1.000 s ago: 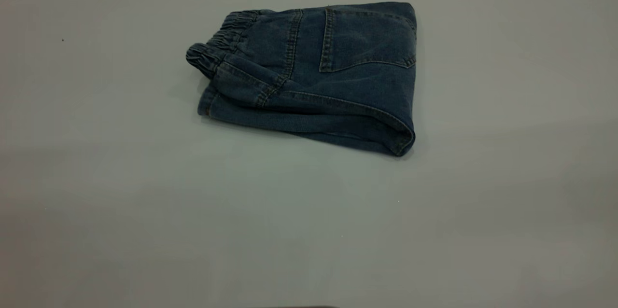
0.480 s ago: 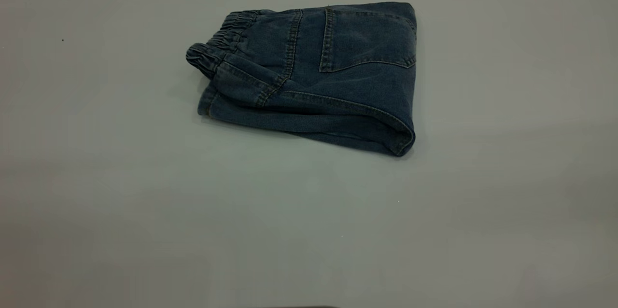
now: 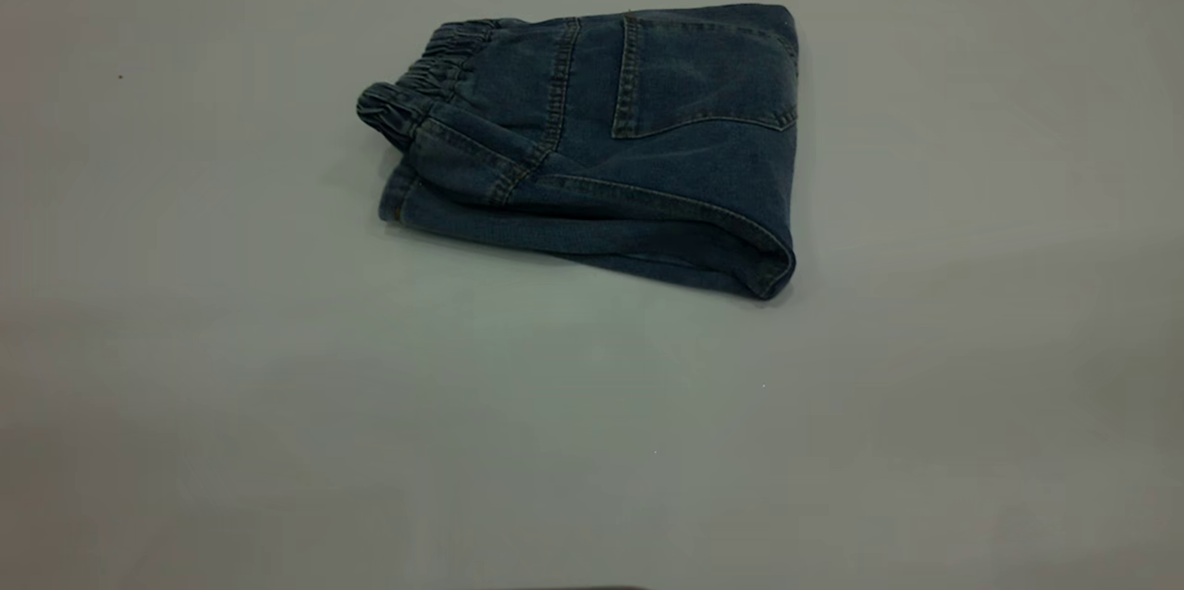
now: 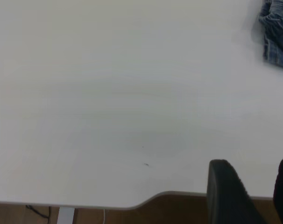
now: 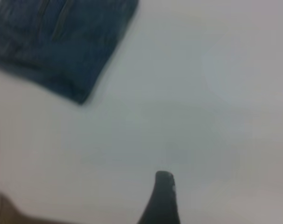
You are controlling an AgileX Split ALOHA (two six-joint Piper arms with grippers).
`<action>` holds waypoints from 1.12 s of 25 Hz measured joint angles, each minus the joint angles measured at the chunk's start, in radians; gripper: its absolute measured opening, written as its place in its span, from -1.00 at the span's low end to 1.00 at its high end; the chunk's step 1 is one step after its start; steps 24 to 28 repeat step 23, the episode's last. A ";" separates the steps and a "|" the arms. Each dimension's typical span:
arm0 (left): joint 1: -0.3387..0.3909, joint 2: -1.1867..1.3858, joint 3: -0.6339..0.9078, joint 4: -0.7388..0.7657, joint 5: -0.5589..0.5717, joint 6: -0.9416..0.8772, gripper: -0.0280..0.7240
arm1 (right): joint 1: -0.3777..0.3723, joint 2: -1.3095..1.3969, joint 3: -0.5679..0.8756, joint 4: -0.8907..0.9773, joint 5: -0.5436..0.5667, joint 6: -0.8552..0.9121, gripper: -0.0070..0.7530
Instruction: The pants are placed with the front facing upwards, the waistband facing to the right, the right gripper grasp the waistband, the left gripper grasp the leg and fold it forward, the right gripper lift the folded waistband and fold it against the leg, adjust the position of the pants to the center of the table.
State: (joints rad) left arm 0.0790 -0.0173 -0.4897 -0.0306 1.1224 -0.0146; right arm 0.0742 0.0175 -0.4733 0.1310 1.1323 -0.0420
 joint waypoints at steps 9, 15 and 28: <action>0.000 0.000 0.000 0.000 0.000 0.000 -0.28 | -0.026 -0.027 0.000 0.012 0.002 0.000 0.51; 0.000 0.000 0.000 0.000 0.001 0.000 -0.28 | -0.026 -0.027 0.000 0.018 0.002 0.001 0.51; 0.000 0.000 0.000 0.000 0.001 0.000 -0.28 | -0.026 -0.027 0.000 0.019 0.002 0.001 0.51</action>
